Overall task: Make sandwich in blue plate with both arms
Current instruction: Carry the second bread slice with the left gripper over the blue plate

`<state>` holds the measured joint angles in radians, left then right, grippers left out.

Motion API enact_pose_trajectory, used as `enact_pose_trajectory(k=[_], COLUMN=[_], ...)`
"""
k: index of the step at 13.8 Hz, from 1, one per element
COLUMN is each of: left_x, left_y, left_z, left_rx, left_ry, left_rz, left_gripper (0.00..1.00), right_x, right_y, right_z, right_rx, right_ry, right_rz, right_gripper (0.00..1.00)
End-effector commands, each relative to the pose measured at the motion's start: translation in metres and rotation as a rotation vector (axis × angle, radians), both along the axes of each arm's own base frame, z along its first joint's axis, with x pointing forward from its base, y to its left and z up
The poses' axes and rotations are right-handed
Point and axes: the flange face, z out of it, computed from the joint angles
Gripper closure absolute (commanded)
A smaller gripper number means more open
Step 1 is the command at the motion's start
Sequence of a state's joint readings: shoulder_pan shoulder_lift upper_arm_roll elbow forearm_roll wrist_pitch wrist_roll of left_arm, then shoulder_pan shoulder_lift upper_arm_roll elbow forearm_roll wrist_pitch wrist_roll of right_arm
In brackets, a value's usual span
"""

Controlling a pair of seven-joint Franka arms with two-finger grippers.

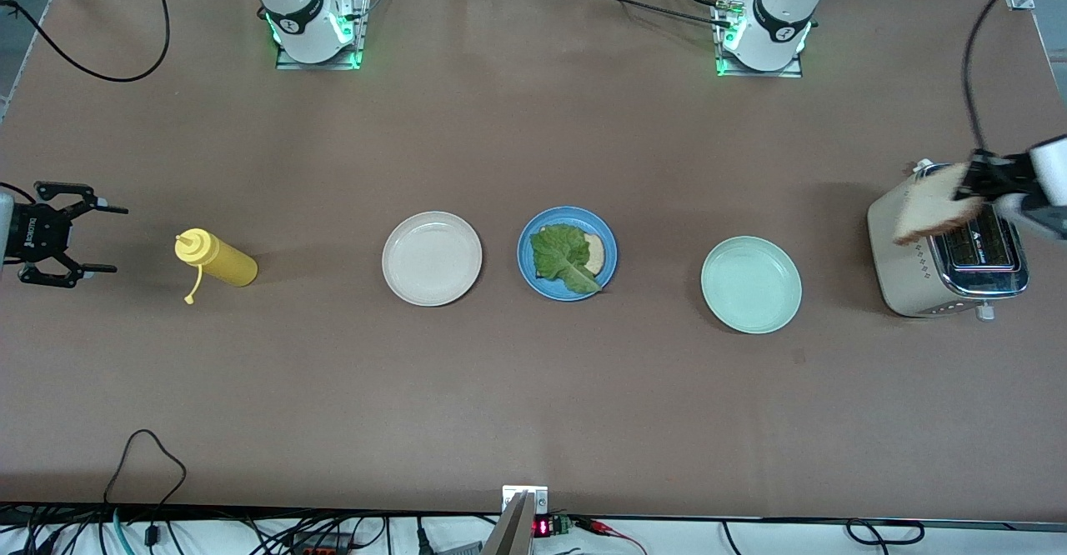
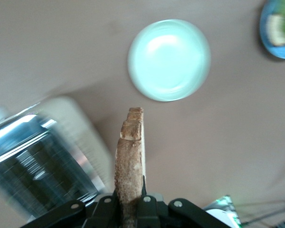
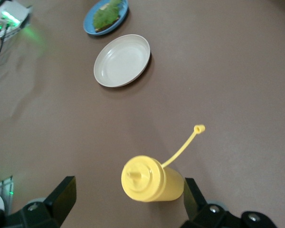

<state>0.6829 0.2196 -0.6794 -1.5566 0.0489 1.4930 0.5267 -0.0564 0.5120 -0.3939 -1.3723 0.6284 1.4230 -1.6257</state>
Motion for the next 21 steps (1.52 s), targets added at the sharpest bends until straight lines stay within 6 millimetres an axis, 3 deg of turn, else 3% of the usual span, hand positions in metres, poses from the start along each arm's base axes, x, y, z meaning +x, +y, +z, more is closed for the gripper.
enact_pose_trajectory(k=[1, 3, 5, 7, 8, 12, 16, 21], left_x=[0.009, 0.013, 0.019, 0.031, 0.035, 0.036, 0.029, 0.009], left_y=[-0.062, -0.111, -0.142, -0.160, -0.179, -0.228, -0.251, -0.276], left_z=[-0.025, -0.050, -0.072, -0.102, -0.121, -0.175, -0.248, -0.332], left_rx=[-0.122, -0.214, -0.362, -0.521, -0.571, -0.780, -0.951, -1.102], left_ry=[0.072, 0.157, 0.261, 0.328, 0.342, 0.336, 0.247, 0.189], left_rz=[-0.059, 0.005, 0.123, 0.191, 0.204, 0.407, 0.454, 0.466], left_gripper=[0.99, 0.99, 0.99, 0.99, 0.99, 1.00, 1.00, 1.00], right_x=[0.007, 0.009, 0.005, 0.000, -0.005, -0.035, -0.060, -0.083], right_y=[0.025, 0.042, 0.068, 0.103, 0.124, 0.173, 0.217, 0.223], right_z=[0.027, 0.049, 0.076, 0.114, 0.125, 0.152, 0.166, 0.182], right_rx=[-0.140, -0.213, -0.293, -0.414, -0.444, -0.588, -0.657, -0.642], right_ry=[0.058, 0.082, 0.118, 0.113, 0.133, 0.168, 0.201, 0.185], right_rz=[-0.084, -0.149, -0.241, -0.378, -0.436, -0.618, -0.817, -0.907], right_gripper=[0.00, 0.00, 0.00, 0.00, 0.00, 0.00, 0.00, 0.00])
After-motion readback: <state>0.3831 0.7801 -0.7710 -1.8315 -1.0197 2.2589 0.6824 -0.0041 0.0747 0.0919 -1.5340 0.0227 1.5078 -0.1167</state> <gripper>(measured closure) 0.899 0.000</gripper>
